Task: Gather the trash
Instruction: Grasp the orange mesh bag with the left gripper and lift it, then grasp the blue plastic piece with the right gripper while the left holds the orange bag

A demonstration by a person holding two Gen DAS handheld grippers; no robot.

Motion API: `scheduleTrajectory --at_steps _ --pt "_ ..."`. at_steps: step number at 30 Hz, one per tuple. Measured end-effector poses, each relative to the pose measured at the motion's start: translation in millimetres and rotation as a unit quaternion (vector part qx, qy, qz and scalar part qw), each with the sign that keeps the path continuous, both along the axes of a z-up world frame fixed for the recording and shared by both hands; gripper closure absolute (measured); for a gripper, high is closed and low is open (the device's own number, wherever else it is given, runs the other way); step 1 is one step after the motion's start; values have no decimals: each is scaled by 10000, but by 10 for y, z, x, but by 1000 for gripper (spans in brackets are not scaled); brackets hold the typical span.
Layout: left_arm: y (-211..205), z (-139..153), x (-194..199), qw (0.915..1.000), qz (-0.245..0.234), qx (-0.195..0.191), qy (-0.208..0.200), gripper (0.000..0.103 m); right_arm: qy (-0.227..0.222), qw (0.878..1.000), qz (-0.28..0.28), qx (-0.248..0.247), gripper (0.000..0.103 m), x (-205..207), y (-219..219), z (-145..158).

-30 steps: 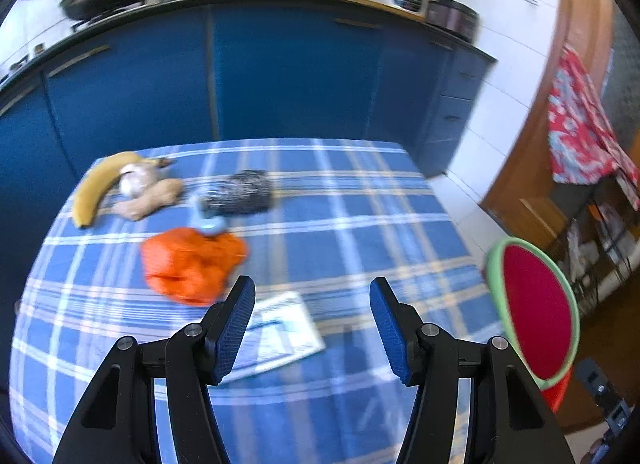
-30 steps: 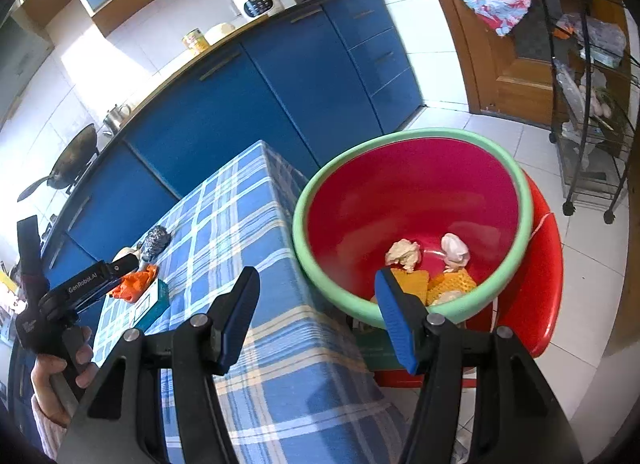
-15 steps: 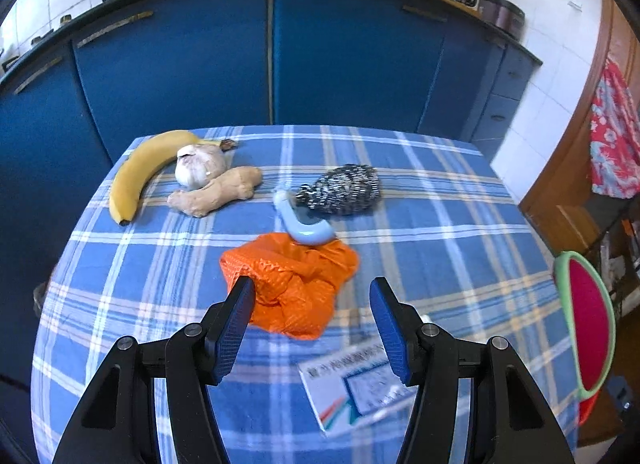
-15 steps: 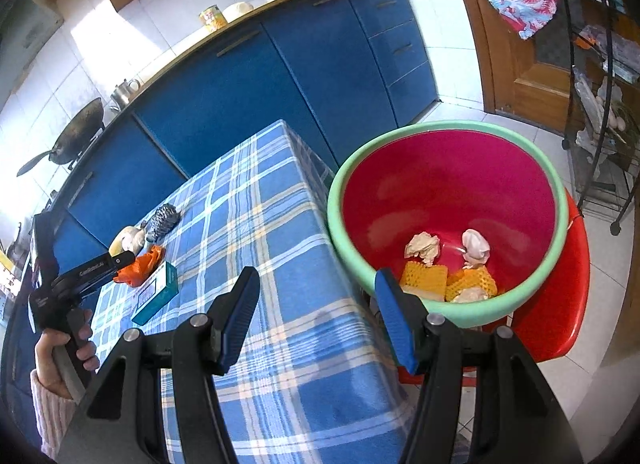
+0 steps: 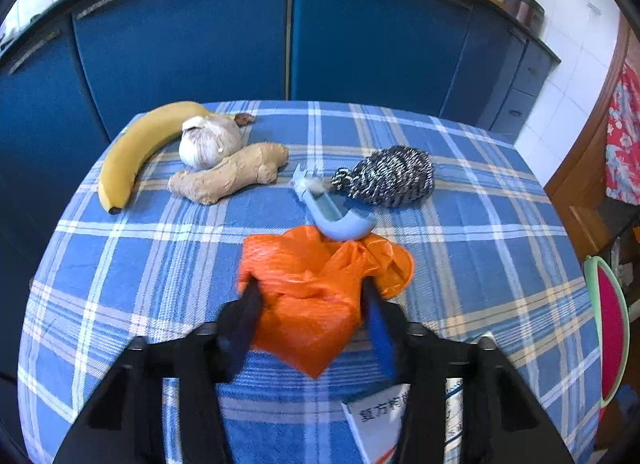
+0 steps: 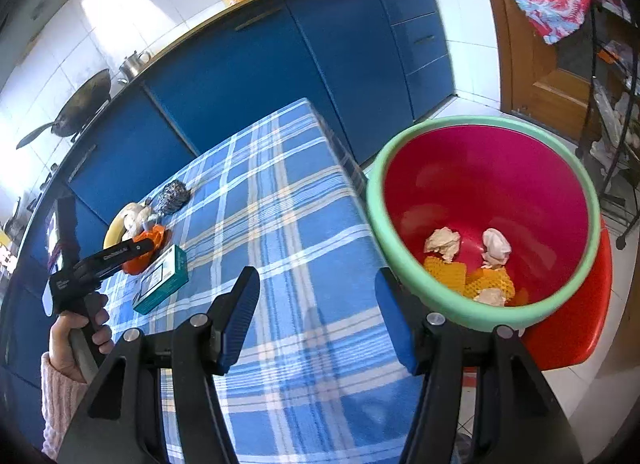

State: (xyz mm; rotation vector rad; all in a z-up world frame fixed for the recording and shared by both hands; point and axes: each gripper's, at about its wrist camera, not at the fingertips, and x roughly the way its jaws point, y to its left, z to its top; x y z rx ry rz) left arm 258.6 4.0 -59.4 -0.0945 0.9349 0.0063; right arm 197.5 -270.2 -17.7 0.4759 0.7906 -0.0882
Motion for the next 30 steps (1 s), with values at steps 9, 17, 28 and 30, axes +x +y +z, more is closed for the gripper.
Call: scheduleTrajectory --at_steps 9,17,28,30 --pt "108 76 -163 9995 -221 -218 -82 82 54 9991 359 -232 41 196 262 69" --pt "395 261 -508 9994 2 -115 -323 83 -14 9973 661 -330 41 344 536 154" --pt "938 321 -836 9977 308 -527 -288 83 86 9913 1278 -287 41 633 1097 114" --pt "1048 334 -890 9971 440 -532 -323 83 51 9899 1385 -308 41 677 1192 132"
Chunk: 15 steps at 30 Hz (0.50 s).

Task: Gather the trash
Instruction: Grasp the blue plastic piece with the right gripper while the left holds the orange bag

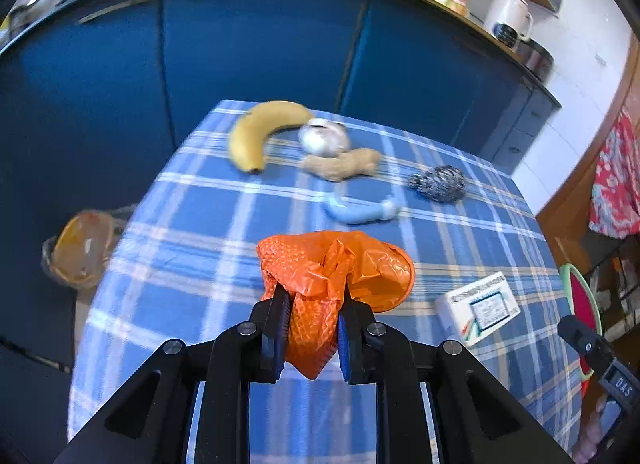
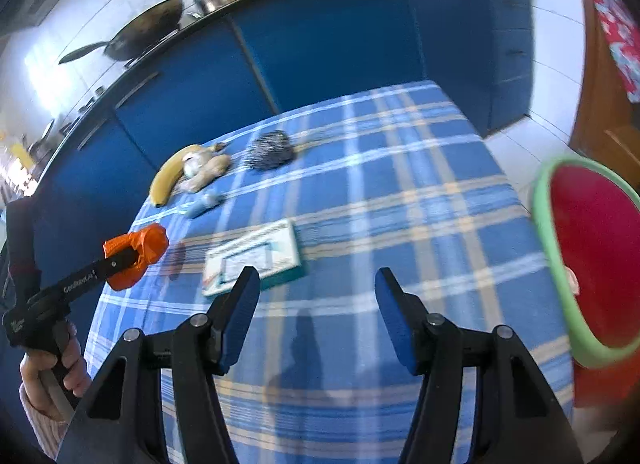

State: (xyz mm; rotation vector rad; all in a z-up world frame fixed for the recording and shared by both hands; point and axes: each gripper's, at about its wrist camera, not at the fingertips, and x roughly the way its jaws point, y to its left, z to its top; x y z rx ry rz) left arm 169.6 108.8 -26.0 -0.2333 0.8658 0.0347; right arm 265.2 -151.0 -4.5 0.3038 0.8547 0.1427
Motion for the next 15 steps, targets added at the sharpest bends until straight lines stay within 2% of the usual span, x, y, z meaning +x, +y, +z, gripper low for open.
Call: scheduleTrajectory --at_steps 7,15 --pt "353 88 -86 9981 516 239 -230 83 -145 9992 372 -14 41 237 470 85" --pt "561 50 -129 9952 842 372 -319 83 48 9982 606 -7 41 629 1013 -4"
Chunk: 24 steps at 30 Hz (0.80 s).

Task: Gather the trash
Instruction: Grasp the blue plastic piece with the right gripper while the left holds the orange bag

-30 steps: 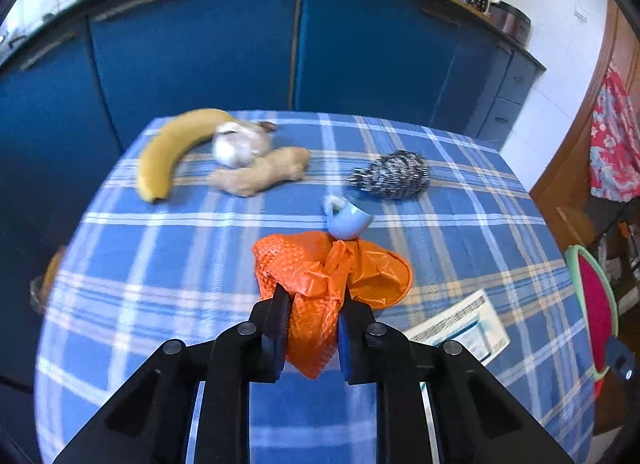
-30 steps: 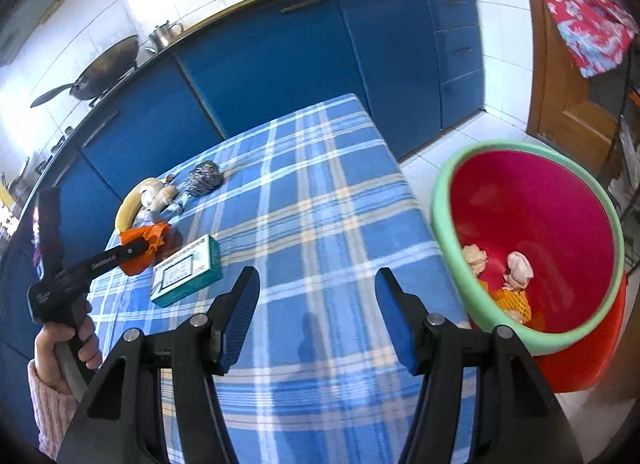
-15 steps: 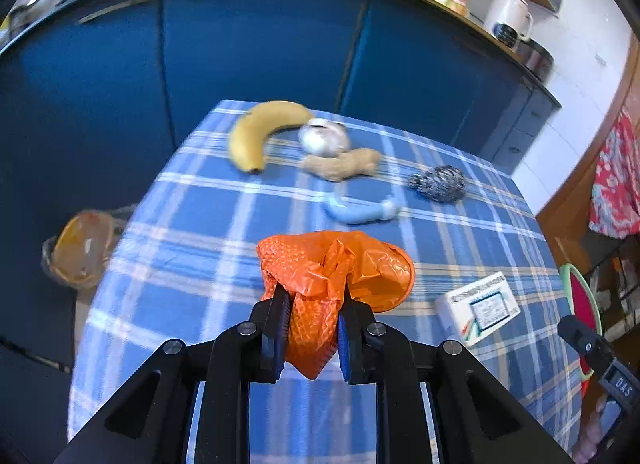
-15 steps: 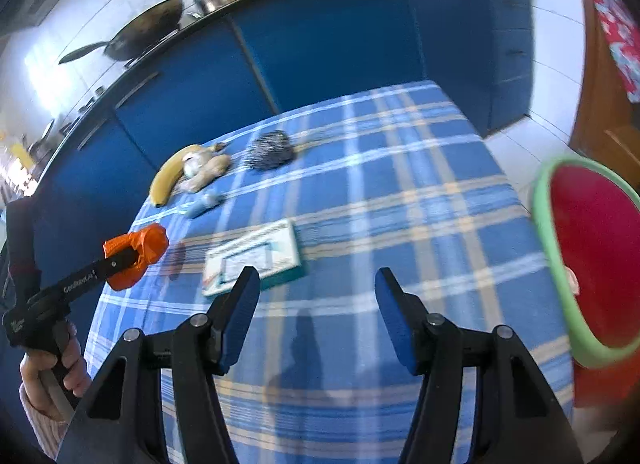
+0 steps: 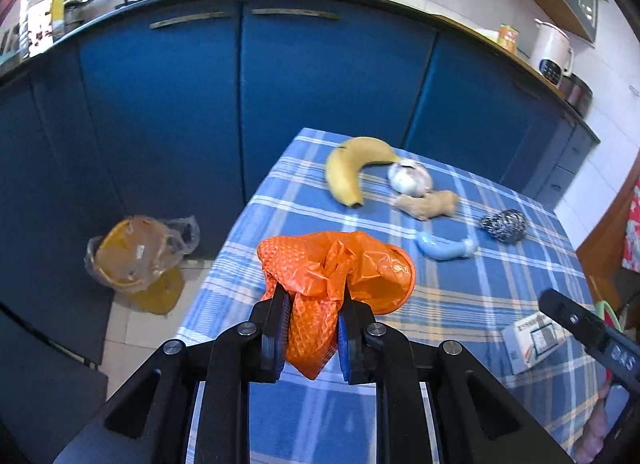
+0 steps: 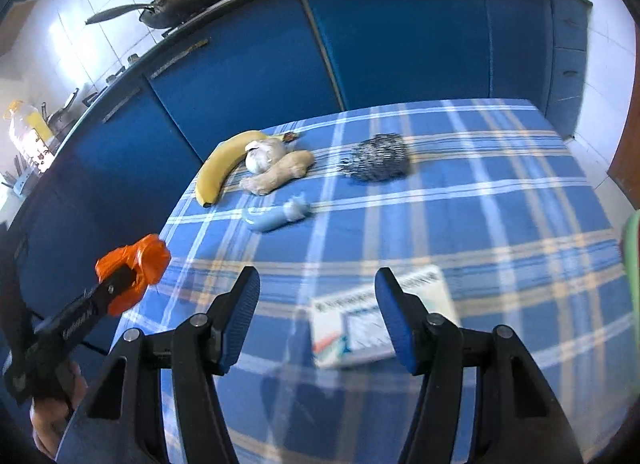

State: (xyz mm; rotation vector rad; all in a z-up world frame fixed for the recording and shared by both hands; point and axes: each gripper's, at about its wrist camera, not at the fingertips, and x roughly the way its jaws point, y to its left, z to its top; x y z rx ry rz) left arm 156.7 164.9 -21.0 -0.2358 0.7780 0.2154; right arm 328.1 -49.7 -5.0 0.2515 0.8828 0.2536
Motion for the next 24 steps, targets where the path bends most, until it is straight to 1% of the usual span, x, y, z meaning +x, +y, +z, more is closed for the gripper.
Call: scheduleTrajectory --at_steps 4,7,13,19,21,23,24 --pt "131 -56 -5 9999 134 -93 9 83 228 9996 -132 -57 41 246 223 -109" --pt "208 -101 -11 9996 236 -138 9 83 397 9989 -264 23 41 411 327 -192" --pt "318 -180 -36 9993 279 -259 25 83 550 9961 -631 279 41 663 435 -293" --pt "425 -233 -52 9989 329 -338 39 83 679 9923 -969 358 41 928 580 -396" --pt "455 -248 -56 9986 348 -388 35 83 729 9913 -1047 325 41 979 605 -425" --pt "488 -270 -52 9983 366 -446 40 83 664 9913 -1113 213 42 1012 652 -426" --pt "498 -281 -52 9982 367 -471 47 83 672 9912 -1120 199 45 1027 671 -435"
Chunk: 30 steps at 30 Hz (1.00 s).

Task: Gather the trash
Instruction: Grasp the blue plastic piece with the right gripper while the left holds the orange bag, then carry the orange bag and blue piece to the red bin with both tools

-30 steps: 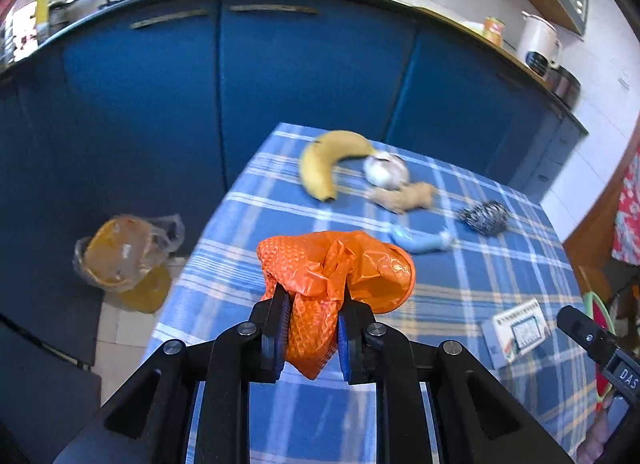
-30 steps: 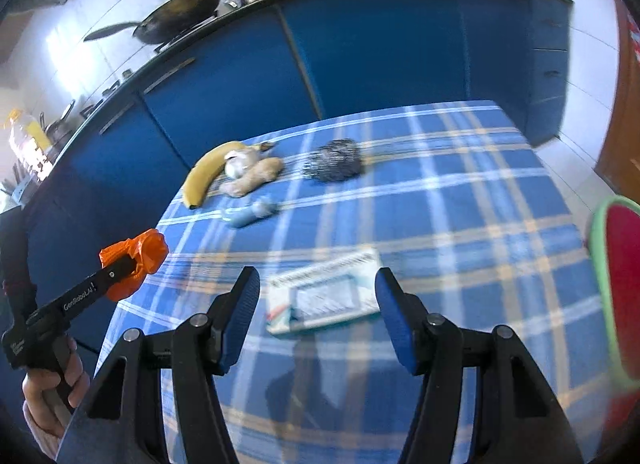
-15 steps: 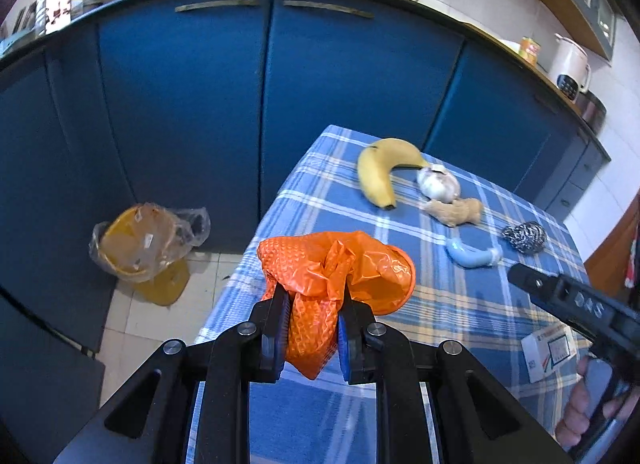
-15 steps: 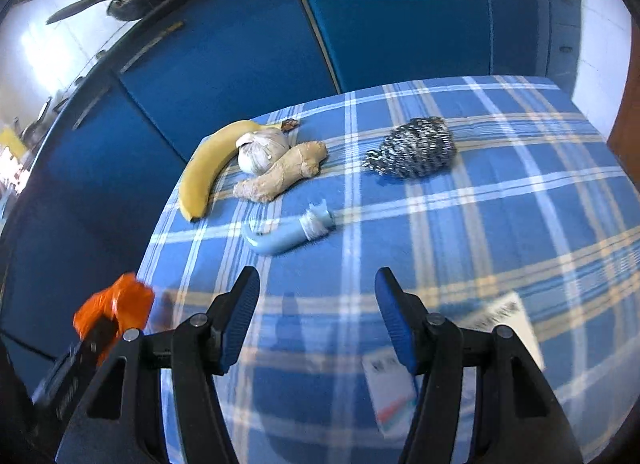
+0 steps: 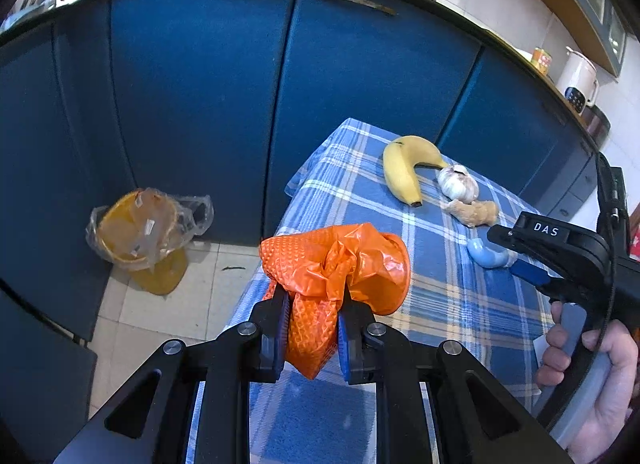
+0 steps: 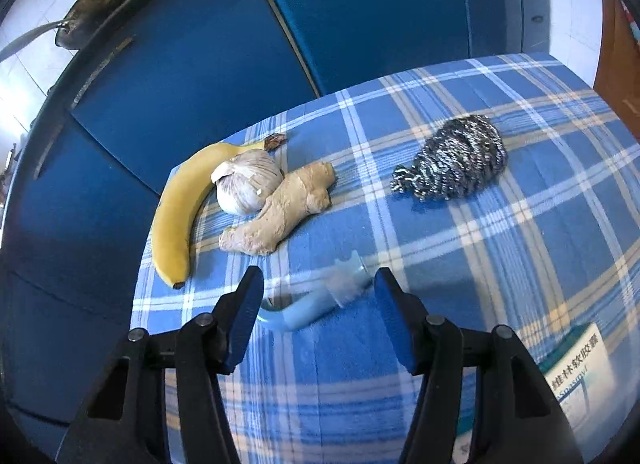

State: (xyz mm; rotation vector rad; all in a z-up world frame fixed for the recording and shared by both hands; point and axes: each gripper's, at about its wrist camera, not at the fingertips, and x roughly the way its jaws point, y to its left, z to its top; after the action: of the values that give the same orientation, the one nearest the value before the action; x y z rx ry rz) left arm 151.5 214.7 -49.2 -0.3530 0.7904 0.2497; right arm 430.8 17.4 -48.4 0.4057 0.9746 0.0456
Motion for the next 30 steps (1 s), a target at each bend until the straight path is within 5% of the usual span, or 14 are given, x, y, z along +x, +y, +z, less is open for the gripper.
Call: scheduleTrajectory --at_steps 2,7,14,30 --pt "5 -12 -5 10000 -4 -33 3 83 -50 10000 18 -69 49 4 43 -4" --pt "4 -4 -38 10000 -29 -53 -28 83 -188 9987 340 -329 79 -21 181 -33" --pt "95 39 -183 9999 112 -93 -73 83 -304 9979 500 269 80 -183 106 -63" --pt "-300 479 -674 9986 -194 180 -452 83 -940 9922 635 509 80 -1139 -329 434"
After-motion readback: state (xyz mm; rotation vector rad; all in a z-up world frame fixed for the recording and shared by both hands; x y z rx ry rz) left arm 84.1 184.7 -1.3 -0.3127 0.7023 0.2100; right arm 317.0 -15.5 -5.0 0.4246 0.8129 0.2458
